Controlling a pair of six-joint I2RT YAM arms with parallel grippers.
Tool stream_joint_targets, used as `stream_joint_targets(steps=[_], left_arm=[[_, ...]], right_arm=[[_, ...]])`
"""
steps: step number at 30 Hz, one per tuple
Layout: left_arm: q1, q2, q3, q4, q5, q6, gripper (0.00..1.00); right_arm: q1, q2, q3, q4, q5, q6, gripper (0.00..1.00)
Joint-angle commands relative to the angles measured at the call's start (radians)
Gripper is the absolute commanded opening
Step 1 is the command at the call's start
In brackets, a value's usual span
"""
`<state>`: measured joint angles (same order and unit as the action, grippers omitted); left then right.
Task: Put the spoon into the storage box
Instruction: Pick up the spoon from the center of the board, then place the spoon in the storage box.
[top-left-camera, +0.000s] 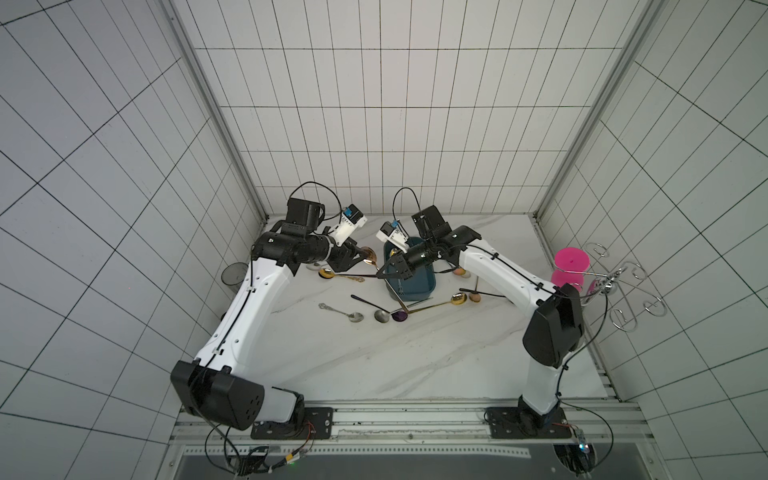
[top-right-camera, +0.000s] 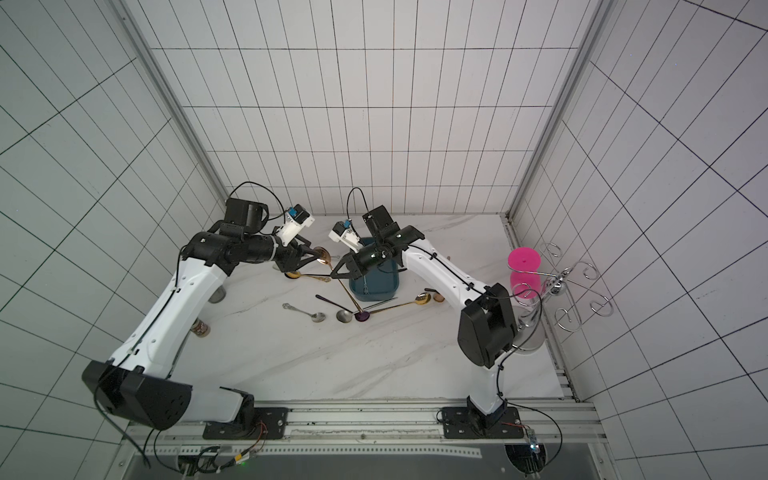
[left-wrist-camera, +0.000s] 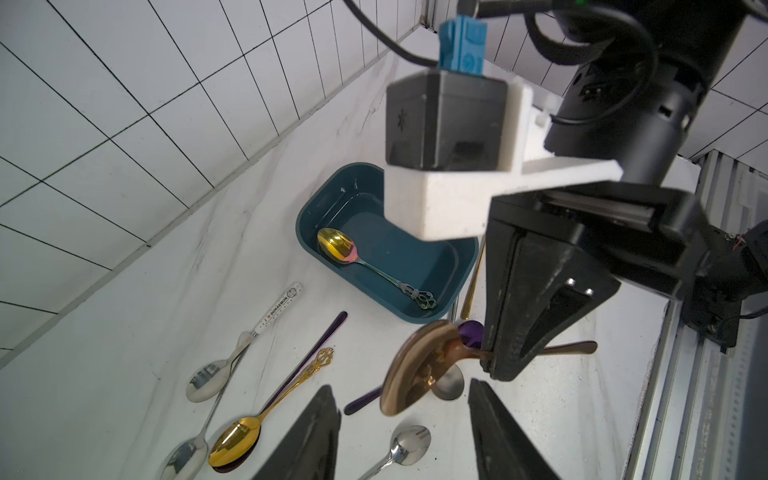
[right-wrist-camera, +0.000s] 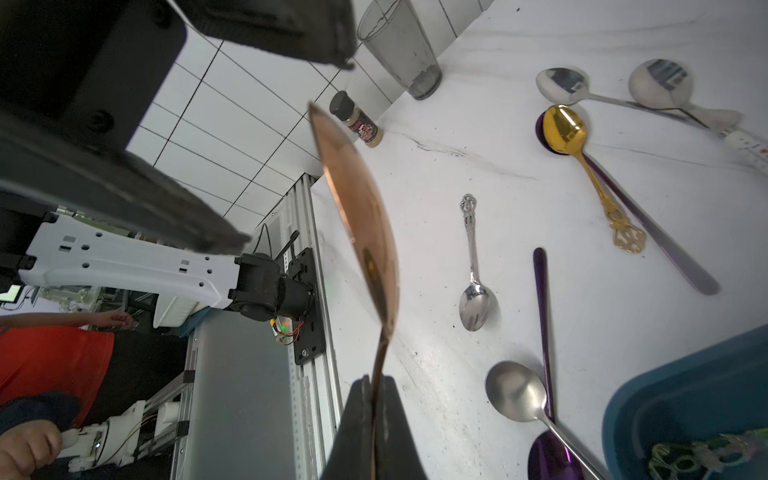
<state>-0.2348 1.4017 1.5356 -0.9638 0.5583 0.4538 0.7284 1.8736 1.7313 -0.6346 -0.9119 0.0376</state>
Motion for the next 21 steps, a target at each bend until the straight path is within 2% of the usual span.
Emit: stream_joint_targets(steps=[1,3,4,5,14,18,21], left_arm=[[0.004,-0.033,0.020,0.041,-0.032,-0.089,0.77],[0.021,-0.042,0.014,0.047,-0.018,-0.138,0.80],[0.035,-0.047,0.010,0.054,-0.011,-0.163,0.95],[0.052,-0.052,-0.001,0.068,0.003,-0.193,0.98],[0.239,-0.145,-0.268,0.297,0.015,-0.489,0.99],[0.312,-0.182,-0.417,0.424,0.004,-0.616,0.99],[0.319,-0.187,-0.458,0.455,-0.069,-0.628,0.99]], right_arm=[[-0.058,-0.016,-0.058,0.054,0.060,0.090,0.00],[-0.090,-0.021,-0.074,0.083,0.086,0.141,0.00],[-0.102,-0.024,-0.082,0.102,0.099,0.162,0.00],[-0.114,-0.027,-0.095,0.130,0.117,0.193,0.00],[-0.165,0.056,-0.144,0.228,0.400,0.425,0.00],[-0.165,0.151,-0.095,0.243,0.430,0.461,0.00],[-0.165,0.210,-0.048,0.251,0.453,0.464,0.00]])
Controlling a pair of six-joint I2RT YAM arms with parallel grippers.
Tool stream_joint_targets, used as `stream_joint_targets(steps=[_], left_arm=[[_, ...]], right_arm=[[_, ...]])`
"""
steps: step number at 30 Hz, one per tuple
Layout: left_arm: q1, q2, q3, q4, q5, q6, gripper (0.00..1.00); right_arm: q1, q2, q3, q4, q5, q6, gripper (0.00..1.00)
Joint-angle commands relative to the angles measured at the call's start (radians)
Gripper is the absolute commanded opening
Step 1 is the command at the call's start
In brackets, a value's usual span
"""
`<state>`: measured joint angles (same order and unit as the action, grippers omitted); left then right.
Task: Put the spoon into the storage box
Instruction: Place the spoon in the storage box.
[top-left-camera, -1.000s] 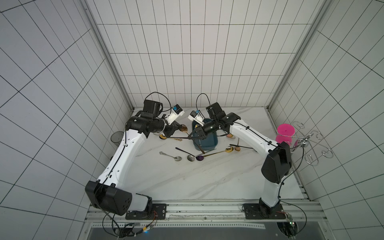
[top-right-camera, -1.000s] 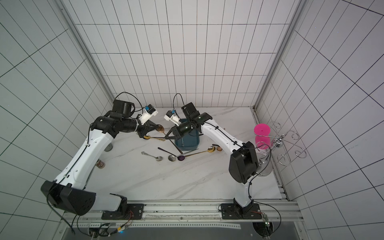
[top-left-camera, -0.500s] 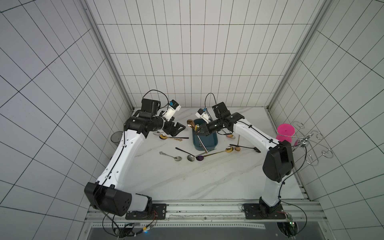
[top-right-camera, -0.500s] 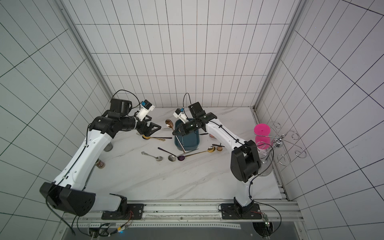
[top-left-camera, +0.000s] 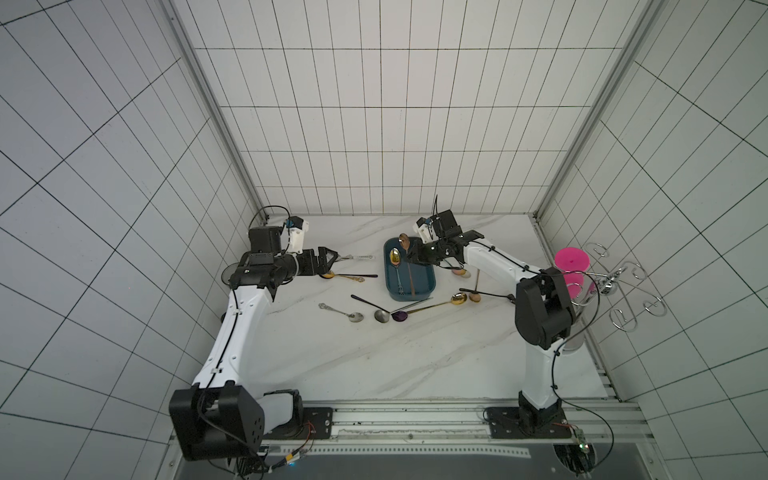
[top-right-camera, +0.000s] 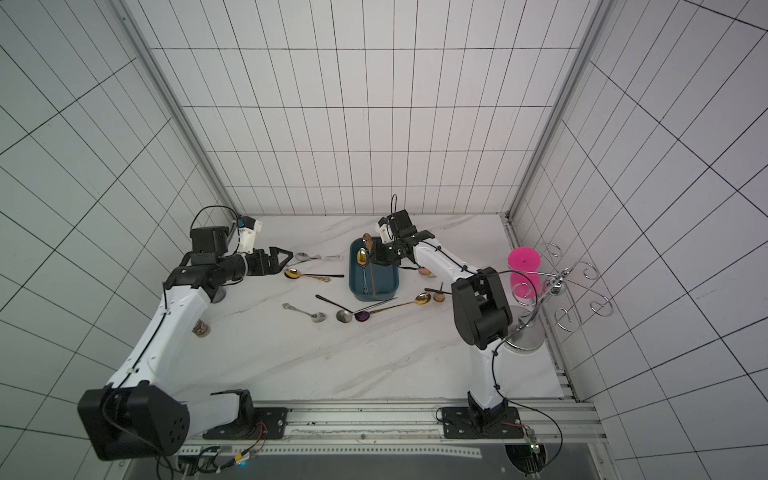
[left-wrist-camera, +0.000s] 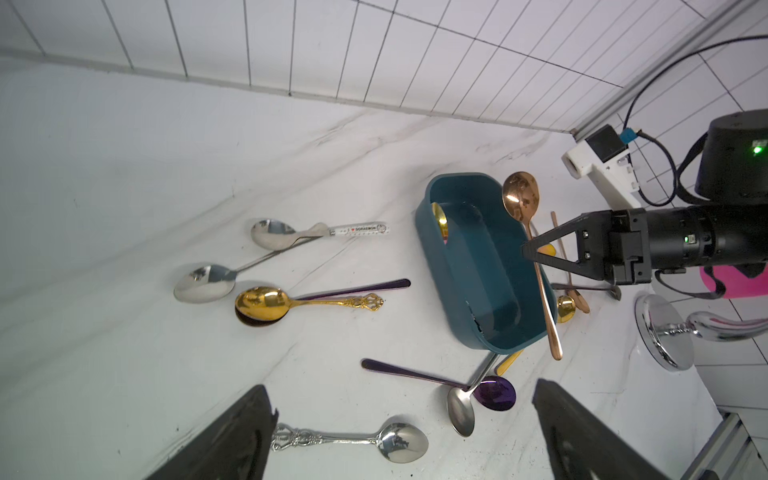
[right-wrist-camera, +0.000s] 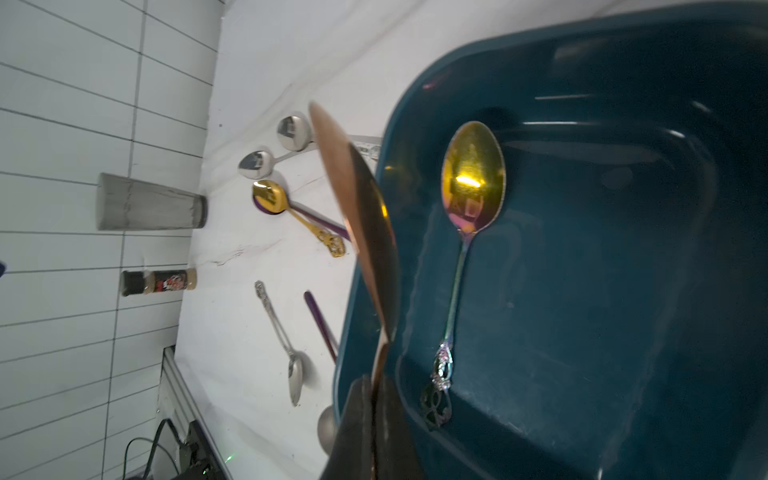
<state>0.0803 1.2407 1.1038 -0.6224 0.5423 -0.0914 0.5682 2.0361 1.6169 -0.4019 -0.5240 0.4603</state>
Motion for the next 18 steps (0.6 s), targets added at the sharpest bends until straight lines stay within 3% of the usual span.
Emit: stream_joint_targets(steps=[1,5,18], left_arm=[[0.006,-0.027,-0.038,0.127,-0.073,-0.088,0.99],[0.009,-0.023,-0.063,0.153,-0.121,-0.113,0.99],[0.016,-0.022,-0.102,0.200,-0.115,-0.132,0.99]], right_arm=[[-0.003,0.066,0.082,0.020,0.071,0.039,0.00],[-0.003,0.123,0.133,0.013,0.093,0.039,0.00],[0.011,0.211,0.208,0.069,0.094,0.102,0.00]])
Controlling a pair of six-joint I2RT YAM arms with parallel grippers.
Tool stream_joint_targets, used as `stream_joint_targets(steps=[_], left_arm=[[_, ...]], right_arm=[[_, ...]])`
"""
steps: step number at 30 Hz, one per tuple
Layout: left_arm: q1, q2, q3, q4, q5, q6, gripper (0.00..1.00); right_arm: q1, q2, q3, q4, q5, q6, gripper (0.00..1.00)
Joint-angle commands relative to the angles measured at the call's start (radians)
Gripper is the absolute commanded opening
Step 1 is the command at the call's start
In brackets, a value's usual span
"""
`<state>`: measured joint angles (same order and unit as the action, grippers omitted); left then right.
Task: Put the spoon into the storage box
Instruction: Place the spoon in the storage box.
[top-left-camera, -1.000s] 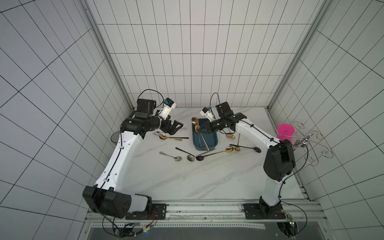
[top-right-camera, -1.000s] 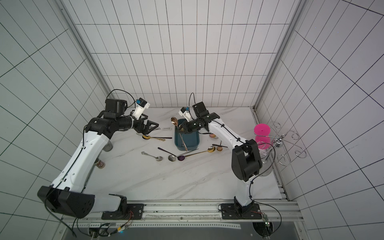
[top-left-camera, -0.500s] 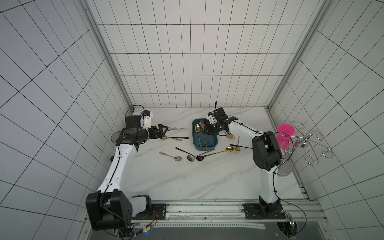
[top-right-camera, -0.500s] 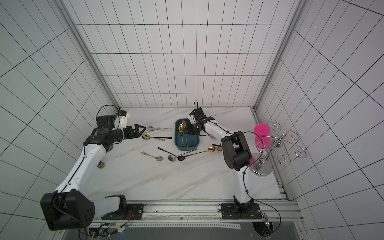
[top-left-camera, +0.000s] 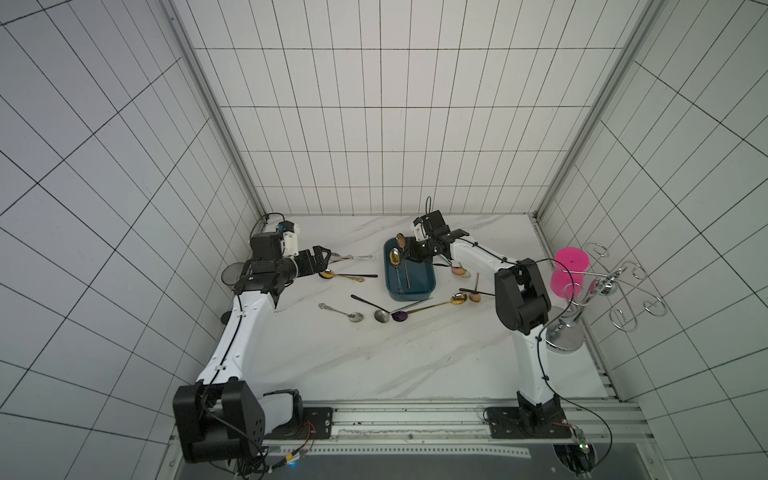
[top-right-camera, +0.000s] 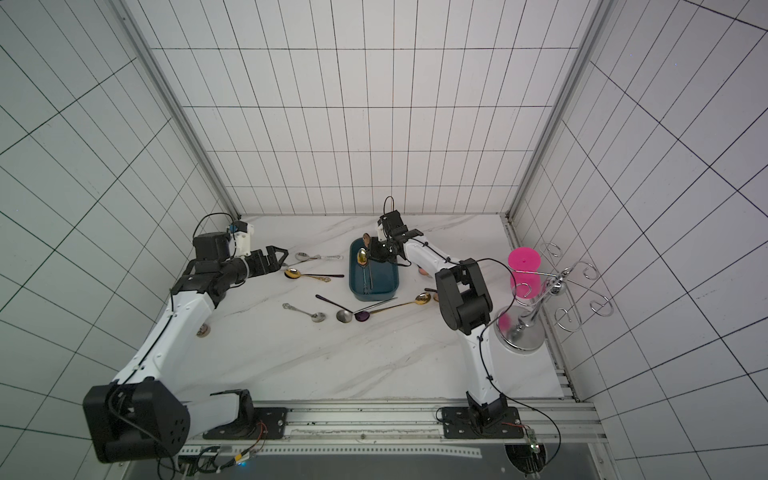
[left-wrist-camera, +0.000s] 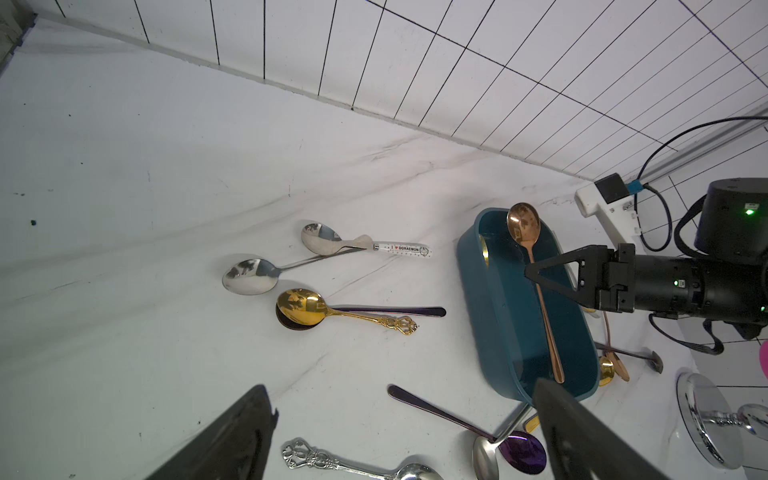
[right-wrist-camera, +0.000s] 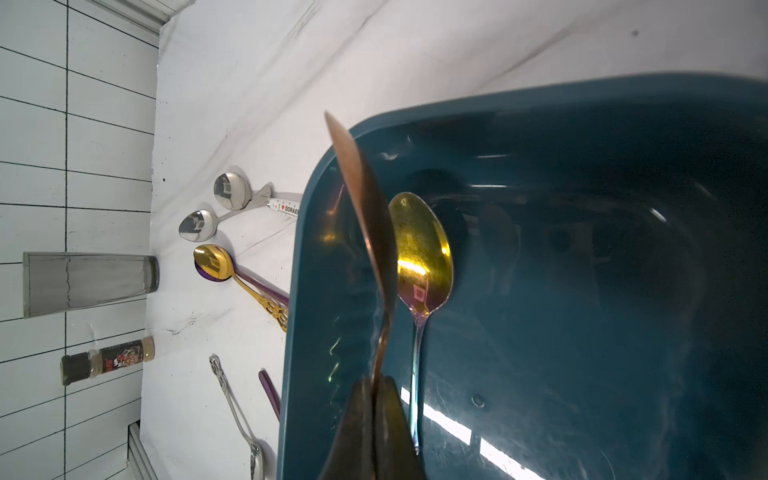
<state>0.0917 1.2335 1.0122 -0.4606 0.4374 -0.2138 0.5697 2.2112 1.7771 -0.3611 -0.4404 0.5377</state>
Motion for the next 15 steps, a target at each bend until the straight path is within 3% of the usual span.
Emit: stream_joint_targets(steps=[1,15], left_arm=[[0.004,-0.014,-0.007,0.032,-0.012,-0.010,0.99],[0.005,-0.017,-0.014,0.041,-0.022,-0.007,0.99]], right_arm=[[0.014,0.041,0.054,0.029,0.010,0.030,0.00],[0.064,0.097,0.075,0.024,0.032,0.045,0.00]])
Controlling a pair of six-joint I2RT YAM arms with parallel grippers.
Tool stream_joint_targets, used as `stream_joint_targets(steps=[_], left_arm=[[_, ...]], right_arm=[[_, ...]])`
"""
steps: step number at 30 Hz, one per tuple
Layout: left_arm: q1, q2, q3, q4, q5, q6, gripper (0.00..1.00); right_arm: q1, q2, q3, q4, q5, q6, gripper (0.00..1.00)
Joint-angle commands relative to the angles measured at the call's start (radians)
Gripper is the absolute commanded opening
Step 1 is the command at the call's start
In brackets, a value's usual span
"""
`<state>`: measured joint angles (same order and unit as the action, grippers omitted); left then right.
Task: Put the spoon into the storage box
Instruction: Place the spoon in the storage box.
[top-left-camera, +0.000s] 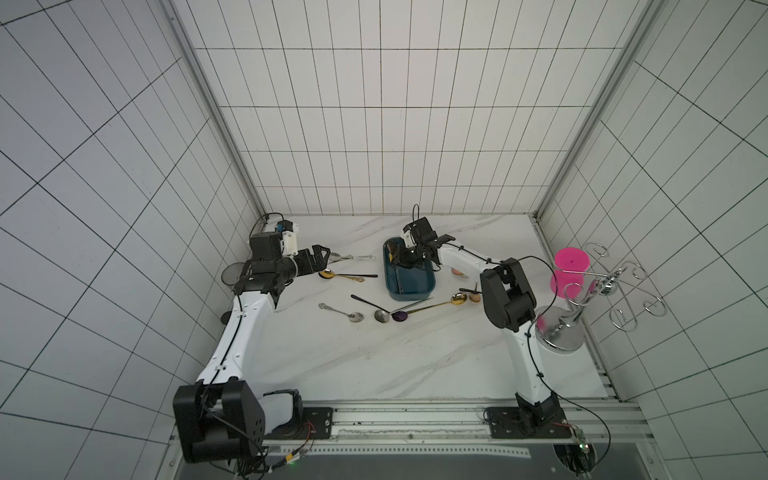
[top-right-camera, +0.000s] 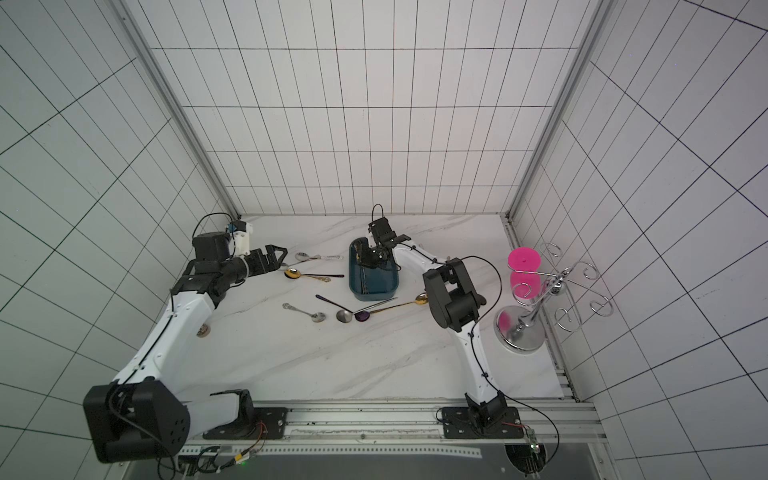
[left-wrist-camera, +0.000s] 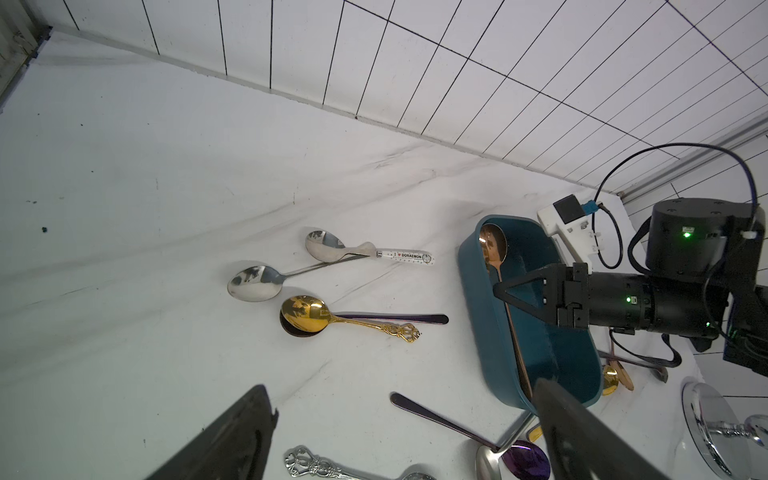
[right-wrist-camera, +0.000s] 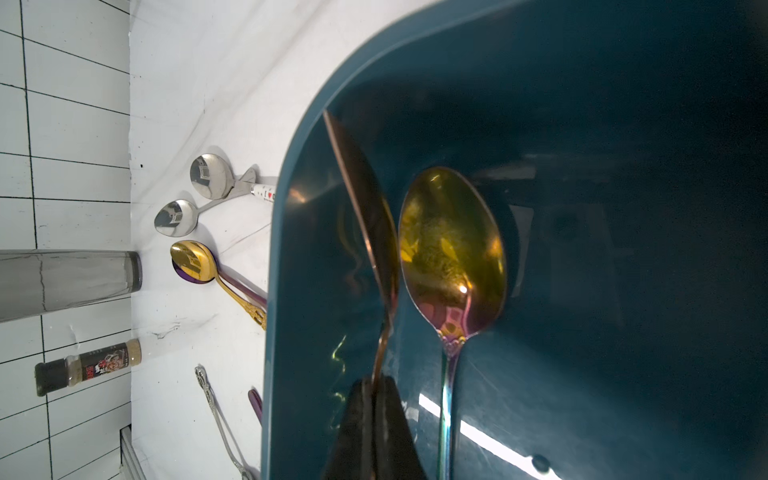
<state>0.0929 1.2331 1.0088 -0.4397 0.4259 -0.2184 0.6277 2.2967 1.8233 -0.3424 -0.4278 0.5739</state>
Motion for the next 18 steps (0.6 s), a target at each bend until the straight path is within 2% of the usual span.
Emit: stream_joint_targets(steps=[1,3,10,18], left_arm=[[0.004,-0.017,-0.007,0.016,-0.013,-0.004,0.99],[0.004,-0.017,-0.007,0.017,-0.016,-0.003,0.99],[0.036,-0.009,-0.001,0.023,-0.014,-0.037,0.99],[0.040,-0.002,-0.015,0.045,-0.016,-0.062,0.99]], right_arm=[[0.006,0.011,0.022,0.005,0.020,0.014,0.00],[0.011,0.013,0.019,0.005,0.015,0.018,0.01],[0.017,-0.009,0.013,-0.007,0.020,0.009,0.18],[0.002,-0.115,-0.029,-0.070,0.084,-0.047,0.24]])
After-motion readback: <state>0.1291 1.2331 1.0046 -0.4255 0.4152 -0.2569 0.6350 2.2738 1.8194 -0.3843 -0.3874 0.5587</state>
